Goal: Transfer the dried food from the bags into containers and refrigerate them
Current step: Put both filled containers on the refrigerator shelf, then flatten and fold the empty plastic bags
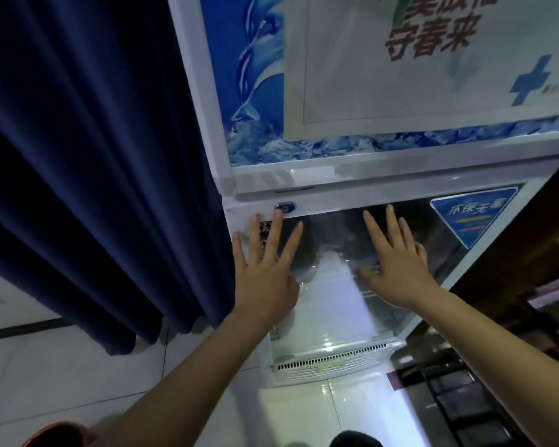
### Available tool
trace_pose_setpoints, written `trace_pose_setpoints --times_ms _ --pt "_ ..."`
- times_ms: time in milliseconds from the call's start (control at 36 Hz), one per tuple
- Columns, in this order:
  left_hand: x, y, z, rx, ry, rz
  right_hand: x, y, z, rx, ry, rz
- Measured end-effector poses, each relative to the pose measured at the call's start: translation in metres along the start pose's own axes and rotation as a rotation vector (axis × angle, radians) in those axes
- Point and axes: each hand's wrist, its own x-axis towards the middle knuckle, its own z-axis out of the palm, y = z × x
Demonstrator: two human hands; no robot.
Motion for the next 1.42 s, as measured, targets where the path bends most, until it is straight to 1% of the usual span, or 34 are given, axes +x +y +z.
trace_pose_setpoints --times_ms 139,222,278,333,444,500,556,639,694,806,861,917,1028,1111,1222,1306,1417 --pt "0.003 0.004 0.013 0.041 0.049 -0.001 -0.003 0.002 0.007 0.018 -0.003 -0.011" --pt "0.005 0.005 0.015 0.051 0.072 0.002 -0.004 0.004 0.009 0.057 0.014 -0.054" --pt "0.006 0.008 0.009 0.028 0.048 -0.018 -0.005 0.006 0.009 0.092 0.022 -0.092" --pt "0.001 0.016 0.000 -0.062 0.003 -0.082 -0.008 0.007 0.010 0.110 -0.013 -0.143" --pt "-0.023 0.036 -0.023 -0.319 0.000 -0.305 -0.017 0.004 0.019 0.201 -0.132 -0.304" --pt "-0.044 0.045 -0.033 -0.387 0.040 -0.460 -0.021 -0.001 0.022 0.285 -0.180 -0.376" --pt "-0.073 0.055 -0.039 -0.404 0.061 -0.647 -0.025 -0.006 0.028 0.384 -0.218 -0.416" --pt "-0.124 0.073 -0.046 -0.387 0.047 -0.912 -0.038 -0.018 0.046 0.473 -0.291 -0.462" --pt "-0.158 0.088 -0.051 -0.348 -0.016 -1.046 -0.052 -0.025 0.062 0.471 -0.367 -0.497" --pt "-0.220 0.122 -0.067 -0.205 -0.221 -1.236 -0.090 -0.039 0.092 0.353 -0.588 -0.609" --pt "-0.247 0.134 -0.077 -0.143 -0.260 -1.334 -0.107 -0.049 0.101 0.311 -0.650 -0.699" --pt "-0.271 0.145 -0.088 -0.129 -0.272 -1.429 -0.123 -0.062 0.107 0.290 -0.698 -0.781" --pt "-0.314 0.155 -0.108 -0.132 -0.203 -1.579 -0.161 -0.093 0.111 0.281 -0.801 -0.871" --pt "-0.349 0.153 -0.124 -0.174 -0.133 -1.668 -0.192 -0.118 0.114 0.299 -0.841 -0.928" --pt "-0.407 0.141 -0.151 -0.192 -0.038 -1.736 -0.237 -0.166 0.122 0.248 -0.824 -1.000" --pt "-0.459 0.132 -0.177 -0.187 0.056 -1.790 -0.278 -0.214 0.128 0.228 -0.862 -1.036" --pt "-0.526 0.123 -0.210 -0.189 0.143 -1.839 -0.334 -0.268 0.139 0.238 -0.890 -1.103"
